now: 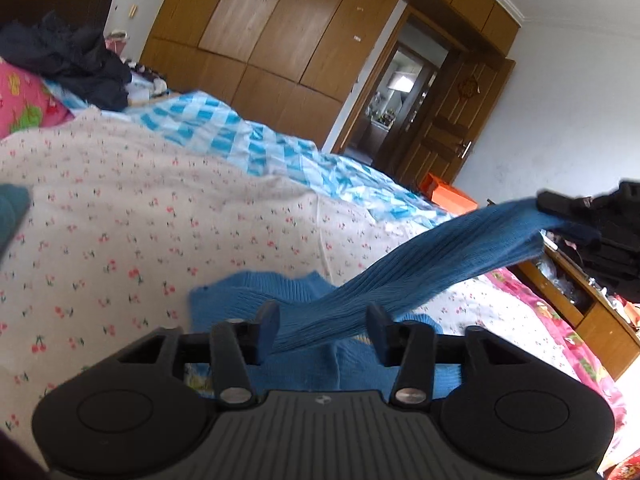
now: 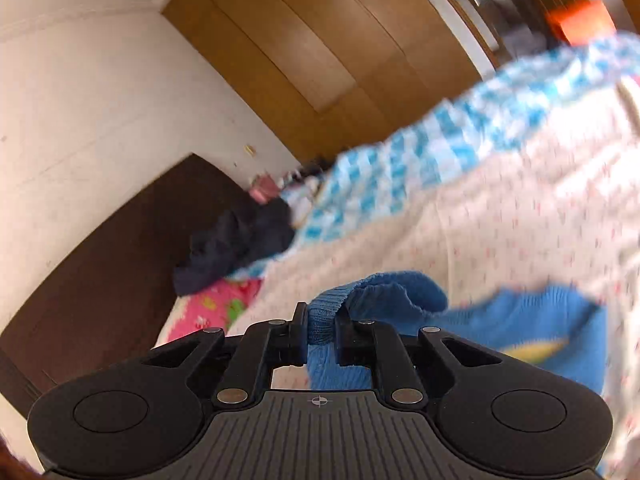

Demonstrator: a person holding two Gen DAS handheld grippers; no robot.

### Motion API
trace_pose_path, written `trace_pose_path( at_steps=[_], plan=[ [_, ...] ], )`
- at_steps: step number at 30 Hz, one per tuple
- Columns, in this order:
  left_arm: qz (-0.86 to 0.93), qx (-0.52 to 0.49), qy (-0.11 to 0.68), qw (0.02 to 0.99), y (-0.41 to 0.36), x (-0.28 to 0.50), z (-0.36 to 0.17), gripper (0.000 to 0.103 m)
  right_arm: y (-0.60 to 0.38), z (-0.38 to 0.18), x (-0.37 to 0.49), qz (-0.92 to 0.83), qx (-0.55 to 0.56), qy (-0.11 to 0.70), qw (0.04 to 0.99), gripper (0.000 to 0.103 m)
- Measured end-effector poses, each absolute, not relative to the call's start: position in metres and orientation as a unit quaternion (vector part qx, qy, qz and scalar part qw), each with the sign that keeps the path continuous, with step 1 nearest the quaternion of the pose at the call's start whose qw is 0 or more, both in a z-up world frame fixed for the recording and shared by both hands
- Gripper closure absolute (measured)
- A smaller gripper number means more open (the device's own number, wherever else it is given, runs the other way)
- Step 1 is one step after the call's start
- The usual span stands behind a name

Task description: Fold small clothes

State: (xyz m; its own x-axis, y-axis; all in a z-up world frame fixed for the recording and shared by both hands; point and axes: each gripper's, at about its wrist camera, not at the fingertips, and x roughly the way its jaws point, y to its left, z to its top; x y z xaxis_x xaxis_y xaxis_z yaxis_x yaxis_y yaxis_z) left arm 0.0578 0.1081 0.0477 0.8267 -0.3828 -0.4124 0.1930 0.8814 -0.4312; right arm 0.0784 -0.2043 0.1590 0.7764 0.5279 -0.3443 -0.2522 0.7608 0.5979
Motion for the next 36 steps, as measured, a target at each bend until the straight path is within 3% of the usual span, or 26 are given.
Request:
trace_pose_path(
  at_steps=[3, 6, 8, 10, 16, 22, 26, 29, 36],
  plan=[
    [-0.135, -0.158, 0.275, 0.939, 0.098, 0.076, 0.028, 0.041, -0.231, 0.125, 0.077, 0.166, 0.274, 0.285, 0.903, 0.090],
    [-0.097, -0.106, 0.373, 0.917, 0.085, 0.098, -0.008, 0.043, -0.247, 0.043, 0.092, 0.076, 0.252, 0.379, 0.887, 0.090],
    [-0.097, -0.096, 0.380, 0.915, 0.084, 0.095, -0.014, 0.043, -0.258, -0.008, 0.095, 0.032, 0.257, 0.439, 0.860, 0.090],
    [-0.095, -0.089, 0.370, 0.920, 0.082, 0.092, -0.012, 0.042, -0.266, -0.029, 0.086, 0.031, 0.289, 0.435, 0.852, 0.090],
    [-0.095, -0.077, 0.368, 0.922, 0.075, 0.086, -0.012, 0.042, -0.271, -0.013, 0.084, 0.038, 0.293, 0.404, 0.866, 0.090],
    [-0.094, -0.072, 0.369, 0.922, 0.074, 0.087, -0.012, 0.042, -0.274, -0.005, 0.085, 0.034, 0.286, 0.396, 0.872, 0.083],
    [-0.096, -0.070, 0.373, 0.920, 0.073, 0.088, -0.013, 0.042, -0.279, -0.003, 0.084, 0.047, 0.292, 0.402, 0.867, 0.067],
    [-0.099, -0.071, 0.373, 0.920, 0.074, 0.087, -0.013, 0.041, -0.280, 0.003, 0.085, 0.046, 0.290, 0.393, 0.871, 0.064],
    [-0.100, -0.076, 0.373, 0.919, 0.075, 0.088, -0.013, 0.041, -0.256, 0.010, 0.118, 0.035, 0.166, 0.401, 0.900, 0.064]
  ],
)
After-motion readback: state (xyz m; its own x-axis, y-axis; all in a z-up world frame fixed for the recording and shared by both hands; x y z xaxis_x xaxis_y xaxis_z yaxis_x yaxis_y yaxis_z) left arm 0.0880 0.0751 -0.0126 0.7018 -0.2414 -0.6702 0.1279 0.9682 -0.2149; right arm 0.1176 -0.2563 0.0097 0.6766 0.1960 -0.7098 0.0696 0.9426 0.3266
